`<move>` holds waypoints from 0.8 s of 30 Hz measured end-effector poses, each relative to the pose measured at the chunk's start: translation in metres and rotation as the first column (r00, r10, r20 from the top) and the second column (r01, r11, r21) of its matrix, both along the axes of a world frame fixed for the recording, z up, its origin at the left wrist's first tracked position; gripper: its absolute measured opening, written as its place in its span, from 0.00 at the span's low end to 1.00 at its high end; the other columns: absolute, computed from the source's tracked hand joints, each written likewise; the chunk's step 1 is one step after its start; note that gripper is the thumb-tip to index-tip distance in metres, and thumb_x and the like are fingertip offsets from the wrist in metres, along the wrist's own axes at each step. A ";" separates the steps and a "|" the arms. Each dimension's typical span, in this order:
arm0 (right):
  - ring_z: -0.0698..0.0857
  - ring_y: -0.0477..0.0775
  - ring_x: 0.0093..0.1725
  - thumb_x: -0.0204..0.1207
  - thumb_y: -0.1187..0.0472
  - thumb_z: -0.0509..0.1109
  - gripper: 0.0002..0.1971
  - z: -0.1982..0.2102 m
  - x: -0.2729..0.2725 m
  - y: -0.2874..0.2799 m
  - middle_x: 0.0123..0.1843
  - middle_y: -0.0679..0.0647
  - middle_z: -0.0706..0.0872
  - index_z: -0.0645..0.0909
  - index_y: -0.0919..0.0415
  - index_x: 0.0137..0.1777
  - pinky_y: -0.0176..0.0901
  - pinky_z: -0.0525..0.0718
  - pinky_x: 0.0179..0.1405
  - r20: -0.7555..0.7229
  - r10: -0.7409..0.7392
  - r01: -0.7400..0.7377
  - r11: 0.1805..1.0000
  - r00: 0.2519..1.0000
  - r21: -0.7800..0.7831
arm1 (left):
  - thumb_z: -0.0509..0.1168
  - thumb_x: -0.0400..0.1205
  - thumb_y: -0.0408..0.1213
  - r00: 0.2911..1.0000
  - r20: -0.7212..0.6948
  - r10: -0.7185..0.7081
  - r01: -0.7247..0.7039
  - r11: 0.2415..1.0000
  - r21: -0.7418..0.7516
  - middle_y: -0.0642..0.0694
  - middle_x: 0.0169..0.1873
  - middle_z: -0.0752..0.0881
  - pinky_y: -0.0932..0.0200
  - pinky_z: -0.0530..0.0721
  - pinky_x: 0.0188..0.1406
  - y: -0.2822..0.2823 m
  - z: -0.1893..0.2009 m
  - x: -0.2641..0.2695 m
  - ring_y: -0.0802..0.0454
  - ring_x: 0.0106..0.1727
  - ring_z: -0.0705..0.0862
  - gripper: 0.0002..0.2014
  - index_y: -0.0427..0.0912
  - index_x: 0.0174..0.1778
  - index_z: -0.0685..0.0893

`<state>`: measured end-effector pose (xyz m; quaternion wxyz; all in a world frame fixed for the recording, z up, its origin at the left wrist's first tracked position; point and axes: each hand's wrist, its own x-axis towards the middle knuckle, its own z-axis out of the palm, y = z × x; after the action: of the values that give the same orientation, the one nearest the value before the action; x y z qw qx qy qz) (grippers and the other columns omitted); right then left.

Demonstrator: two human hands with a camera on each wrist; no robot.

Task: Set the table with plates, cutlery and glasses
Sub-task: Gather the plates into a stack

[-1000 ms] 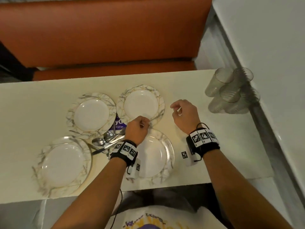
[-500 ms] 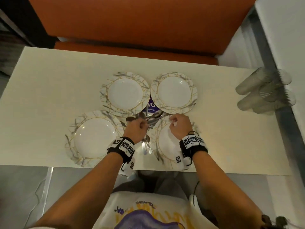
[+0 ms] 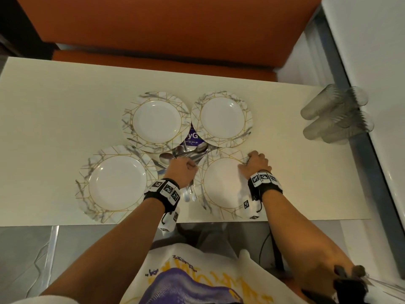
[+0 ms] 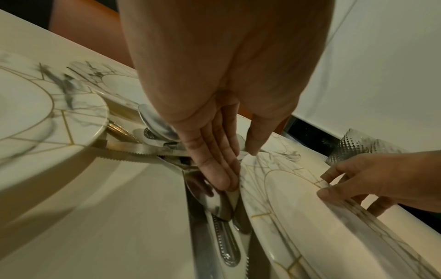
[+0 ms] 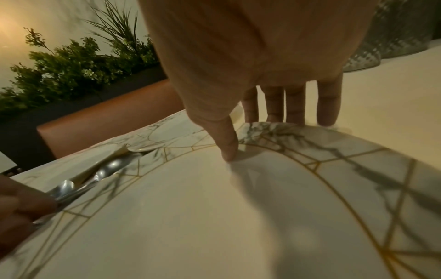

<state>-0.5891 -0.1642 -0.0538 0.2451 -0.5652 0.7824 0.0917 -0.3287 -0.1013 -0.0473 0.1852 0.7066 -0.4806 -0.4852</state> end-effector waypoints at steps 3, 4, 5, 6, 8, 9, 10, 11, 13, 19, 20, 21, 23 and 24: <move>0.72 0.68 0.73 0.75 0.50 0.75 0.32 0.005 0.001 -0.003 0.73 0.64 0.73 0.70 0.58 0.77 0.58 0.76 0.69 0.062 -0.006 0.005 1.000 0.998 0.005 | 0.71 0.84 0.33 1.000 0.013 0.000 0.000 1.000 0.005 0.49 0.31 0.88 0.69 0.85 0.42 -0.001 0.002 0.000 0.59 0.32 0.83 0.07 0.36 0.54 0.91; 0.73 0.68 0.72 0.76 0.49 0.74 0.32 0.008 0.001 -0.006 0.72 0.64 0.74 0.71 0.58 0.77 0.57 0.77 0.67 0.076 0.012 -0.012 1.000 0.997 0.006 | 0.70 0.84 0.33 1.000 0.016 0.009 -0.009 1.000 0.006 0.50 0.32 0.87 0.75 0.81 0.37 -0.001 0.002 0.001 0.61 0.32 0.83 0.07 0.36 0.53 0.91; 0.76 0.68 0.70 0.77 0.50 0.74 0.31 0.013 0.000 -0.008 0.71 0.64 0.76 0.71 0.58 0.77 0.54 0.78 0.64 0.098 0.031 -0.031 1.000 0.995 0.002 | 0.69 0.84 0.33 1.000 0.016 0.022 -0.022 1.000 0.010 0.50 0.32 0.88 0.78 0.79 0.33 0.000 0.004 0.002 0.61 0.32 0.83 0.07 0.36 0.51 0.91; 0.80 0.67 0.67 0.77 0.51 0.74 0.29 0.019 0.000 -0.011 0.67 0.63 0.80 0.72 0.59 0.76 0.51 0.80 0.60 0.138 0.039 -0.038 0.999 0.990 -0.012 | 0.68 0.85 0.34 0.999 0.015 0.040 -0.040 0.999 0.007 0.50 0.32 0.89 0.77 0.80 0.33 0.001 0.006 0.003 0.60 0.33 0.85 0.07 0.37 0.50 0.92; 0.84 0.63 0.60 0.79 0.54 0.72 0.26 0.035 0.000 -0.018 0.61 0.60 0.85 0.73 0.59 0.75 0.43 0.77 0.49 0.227 0.044 -0.036 0.998 0.973 -0.042 | 0.68 0.85 0.37 0.996 -0.013 0.092 -0.092 0.996 0.008 0.46 0.33 0.92 0.63 0.91 0.44 0.001 0.009 0.005 0.53 0.37 0.91 0.08 0.40 0.47 0.92; 0.84 0.62 0.58 0.81 0.54 0.72 0.24 0.046 0.001 -0.022 0.61 0.60 0.85 0.74 0.58 0.75 0.41 0.75 0.48 0.248 0.067 -0.054 0.997 0.966 -0.062 | 0.68 0.85 0.39 0.992 -0.043 0.120 -0.119 0.993 0.021 0.44 0.34 0.93 0.55 0.93 0.48 0.000 0.010 0.006 0.49 0.39 0.92 0.08 0.42 0.47 0.92; 0.83 0.61 0.60 0.82 0.55 0.70 0.22 0.058 0.003 -0.028 0.63 0.59 0.85 0.75 0.58 0.74 0.40 0.74 0.50 0.258 0.096 -0.078 0.994 0.961 -0.078 | 0.70 0.85 0.42 0.986 -0.078 0.147 -0.146 0.989 0.021 0.44 0.35 0.94 0.50 0.94 0.49 -0.001 0.012 0.006 0.48 0.40 0.93 0.07 0.44 0.48 0.91; 0.83 0.61 0.62 0.84 0.55 0.69 0.20 0.072 0.006 -0.034 0.65 0.59 0.84 0.76 0.58 0.73 0.41 0.74 0.52 0.273 0.123 -0.099 0.990 0.954 -0.099 | 0.70 0.85 0.46 0.978 -0.110 0.179 -0.178 0.984 0.019 0.45 0.37 0.94 0.49 0.94 0.48 -0.002 0.014 0.007 0.47 0.40 0.93 0.08 0.46 0.50 0.90; 0.82 0.62 0.62 0.85 0.55 0.67 0.15 0.096 0.011 -0.047 0.63 0.59 0.84 0.78 0.59 0.68 0.44 0.75 0.52 0.309 0.149 -0.101 0.981 0.939 -0.164 | 0.67 0.87 0.53 0.961 -0.144 0.237 -0.240 0.971 -0.004 0.47 0.38 0.92 0.52 0.91 0.44 -0.005 0.022 0.010 0.50 0.38 0.90 0.15 0.45 0.53 0.89; 0.81 0.62 0.64 0.85 0.56 0.62 0.15 0.111 0.036 -0.072 0.66 0.59 0.84 0.78 0.61 0.68 0.52 0.80 0.64 0.520 -0.004 0.190 0.933 0.854 -0.305 | 0.58 0.75 0.82 0.818 -0.397 0.417 -0.390 0.908 0.152 0.41 0.57 0.93 0.39 0.92 0.56 -0.013 0.013 0.019 0.40 0.54 0.93 0.44 0.46 0.66 0.87; 0.81 0.62 0.65 0.85 0.56 0.61 0.16 0.108 0.043 -0.072 0.67 0.59 0.84 0.78 0.61 0.68 0.52 0.80 0.65 0.547 -0.039 0.239 0.923 0.836 -0.301 | 0.60 0.73 0.83 0.773 -0.423 0.473 -0.435 0.880 0.190 0.39 0.66 0.90 0.34 0.89 0.62 -0.015 0.013 0.019 0.38 0.62 0.91 0.46 0.47 0.72 0.84; 0.82 0.62 0.65 0.85 0.57 0.61 0.15 0.103 0.050 -0.069 0.66 0.60 0.84 0.78 0.62 0.68 0.52 0.80 0.65 0.570 -0.064 0.276 0.915 0.819 -0.294 | 0.61 0.76 0.79 0.716 -0.460 0.525 -0.490 0.847 0.204 0.39 0.72 0.86 0.31 0.86 0.68 -0.017 0.016 0.020 0.37 0.69 0.87 0.44 0.47 0.77 0.80; 0.83 0.62 0.62 0.86 0.59 0.60 0.14 0.090 0.063 -0.060 0.64 0.60 0.84 0.78 0.62 0.67 0.53 0.82 0.64 0.624 -0.110 0.335 0.907 0.774 -0.255 | 0.63 0.86 0.63 0.602 -0.497 0.625 -0.610 0.761 0.219 0.40 0.80 0.79 0.29 0.78 0.77 -0.022 0.033 0.025 0.37 0.78 0.79 0.35 0.45 0.84 0.72; 0.84 0.62 0.60 0.85 0.60 0.59 0.13 0.085 0.070 -0.055 0.62 0.60 0.85 0.78 0.62 0.66 0.53 0.83 0.62 0.649 -0.128 0.352 0.908 0.750 -0.227 | 0.63 0.88 0.57 0.560 -0.502 0.659 -0.658 0.722 0.215 0.40 0.81 0.76 0.29 0.74 0.80 -0.025 0.041 0.028 0.36 0.81 0.76 0.33 0.44 0.86 0.69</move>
<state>-0.5192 -0.2190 0.0314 0.3985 -0.4895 0.7283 -0.2667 -0.3005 -0.1259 -0.0064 0.4804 0.6653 -0.1077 -0.5612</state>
